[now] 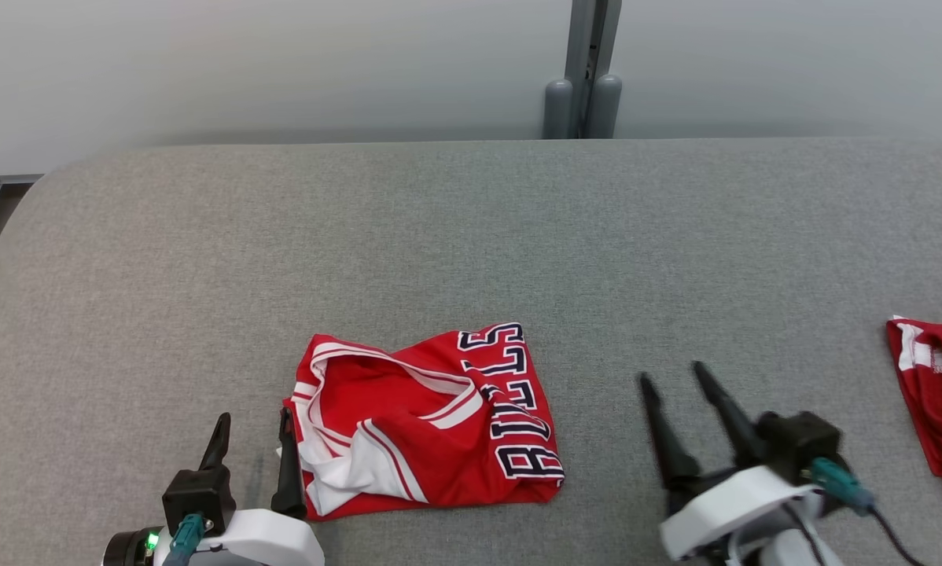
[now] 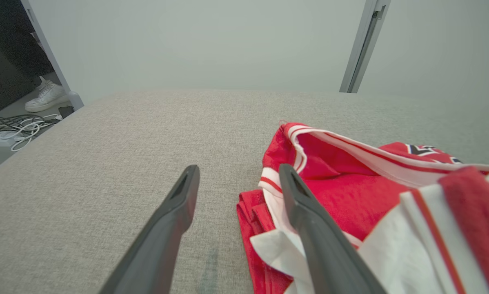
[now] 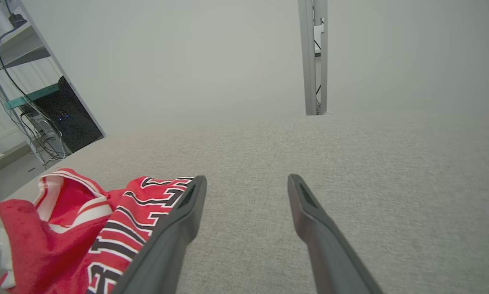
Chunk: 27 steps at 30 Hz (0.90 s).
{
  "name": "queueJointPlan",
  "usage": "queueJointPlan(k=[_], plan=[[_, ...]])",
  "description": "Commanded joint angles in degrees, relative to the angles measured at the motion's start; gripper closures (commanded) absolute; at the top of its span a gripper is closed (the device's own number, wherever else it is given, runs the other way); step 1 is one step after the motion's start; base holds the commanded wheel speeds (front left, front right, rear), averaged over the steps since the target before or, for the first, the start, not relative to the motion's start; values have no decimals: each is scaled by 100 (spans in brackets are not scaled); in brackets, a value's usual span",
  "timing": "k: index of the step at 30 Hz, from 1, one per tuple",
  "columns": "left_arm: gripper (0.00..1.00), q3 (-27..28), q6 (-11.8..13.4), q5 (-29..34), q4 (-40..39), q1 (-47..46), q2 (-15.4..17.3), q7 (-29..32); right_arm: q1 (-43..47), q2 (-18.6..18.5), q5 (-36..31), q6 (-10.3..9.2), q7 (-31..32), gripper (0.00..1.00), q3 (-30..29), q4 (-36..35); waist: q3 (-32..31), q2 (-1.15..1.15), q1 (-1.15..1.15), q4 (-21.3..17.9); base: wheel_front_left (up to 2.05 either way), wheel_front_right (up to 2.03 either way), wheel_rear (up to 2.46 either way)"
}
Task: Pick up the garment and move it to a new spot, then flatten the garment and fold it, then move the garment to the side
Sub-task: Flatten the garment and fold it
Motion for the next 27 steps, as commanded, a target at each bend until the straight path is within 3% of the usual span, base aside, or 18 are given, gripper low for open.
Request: queueJointPlan(k=[1, 8, 14, 18, 19, 22, 23, 27], plan=[[0, -2, -4, 1, -17, -40, 25, -8, -121, -18, 60, 1, -23, 0, 348, -120, 14, 0, 0, 43, 0, 0, 0], [0, -91, -20, -119, -4, -62, 25, -8, -715, -37, 505, 1, -14, 0, 2388, 32, 57, 0, 0, 258, 0, 0, 0], [0, -209, 13, -211, 37, -94, 27, -8, -1320, -31, 845, 1, 129, 0, 3351, 533, 113, 0, 0, 510, 0, 0, 0], [0, -273, 44, -298, 45, -114, 26, -8, -1690, -28, 883, 1, 150, 0, 3609, 1024, 167, 0, 0, 730, 0, 0, 0], [0, -275, 50, -316, 49, -111, 26, -8, -1735, -27, 929, 1, 191, 7, 3655, 1139, 178, 0, 0, 775, 0, 0, 0], [0, -296, 45, -347, 26, -102, 24, -8, -1914, -23, 1019, 1, 242, 90, 3796, 1374, 223, 0, 0, 894, 0, 0, 0], [0, -298, 58, -362, 17, -98, 24, -8, -1966, -23, 1059, 1, 233, 100, 3864, 1406, 233, 0, 0, 926, 0, 0, 0], [0, -293, 74, -358, -13, -95, 24, -8, -2168, -20, 1230, 1, 112, 100, 4237, 1258, 248, 0, 0, 988, 0, 0, 0]])
